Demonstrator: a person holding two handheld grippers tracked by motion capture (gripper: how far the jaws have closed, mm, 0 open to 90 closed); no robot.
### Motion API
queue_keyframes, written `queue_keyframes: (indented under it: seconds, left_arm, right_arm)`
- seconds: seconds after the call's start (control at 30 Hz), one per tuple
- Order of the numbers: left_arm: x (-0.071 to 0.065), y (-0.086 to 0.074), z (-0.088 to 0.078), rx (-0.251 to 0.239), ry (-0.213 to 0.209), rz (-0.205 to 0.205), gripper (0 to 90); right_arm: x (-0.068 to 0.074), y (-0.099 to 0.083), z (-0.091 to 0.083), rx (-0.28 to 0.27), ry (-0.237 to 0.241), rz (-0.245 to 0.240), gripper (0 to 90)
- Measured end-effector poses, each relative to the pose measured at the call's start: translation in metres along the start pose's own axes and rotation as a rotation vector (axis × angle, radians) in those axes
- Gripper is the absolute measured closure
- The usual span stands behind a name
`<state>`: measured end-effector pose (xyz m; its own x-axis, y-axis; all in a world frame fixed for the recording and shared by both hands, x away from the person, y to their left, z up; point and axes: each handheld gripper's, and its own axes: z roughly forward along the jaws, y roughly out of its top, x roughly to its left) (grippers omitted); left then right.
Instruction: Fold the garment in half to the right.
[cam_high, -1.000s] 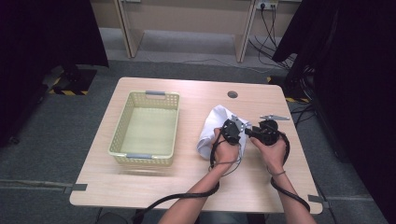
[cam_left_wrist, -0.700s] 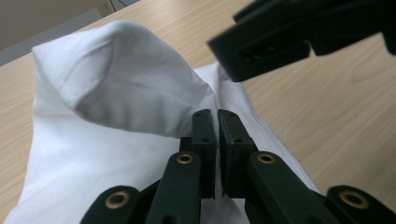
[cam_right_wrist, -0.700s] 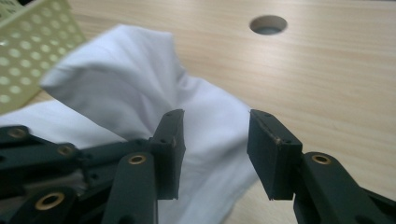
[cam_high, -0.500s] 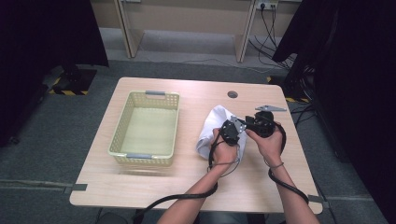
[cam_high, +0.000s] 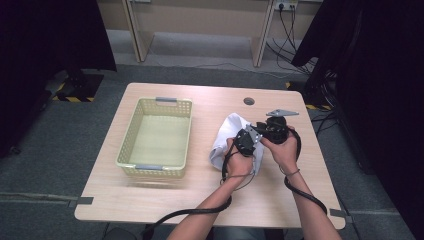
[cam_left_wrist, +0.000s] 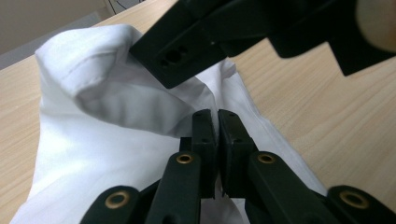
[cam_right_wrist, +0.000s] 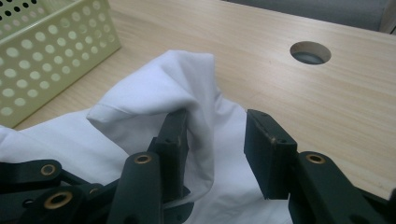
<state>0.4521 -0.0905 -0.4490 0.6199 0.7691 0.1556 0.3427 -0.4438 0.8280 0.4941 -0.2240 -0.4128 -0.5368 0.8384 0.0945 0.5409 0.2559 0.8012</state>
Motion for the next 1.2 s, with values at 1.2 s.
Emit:
queue_keyframes:
  seconds: [1.2]
  left_arm:
    - [-0.002,0.006,-0.022,-0.086,-0.015,-0.015,65.9]
  right_arm:
    - [-0.018,-0.007,0.005,0.036,-0.067,0.152,90.0]
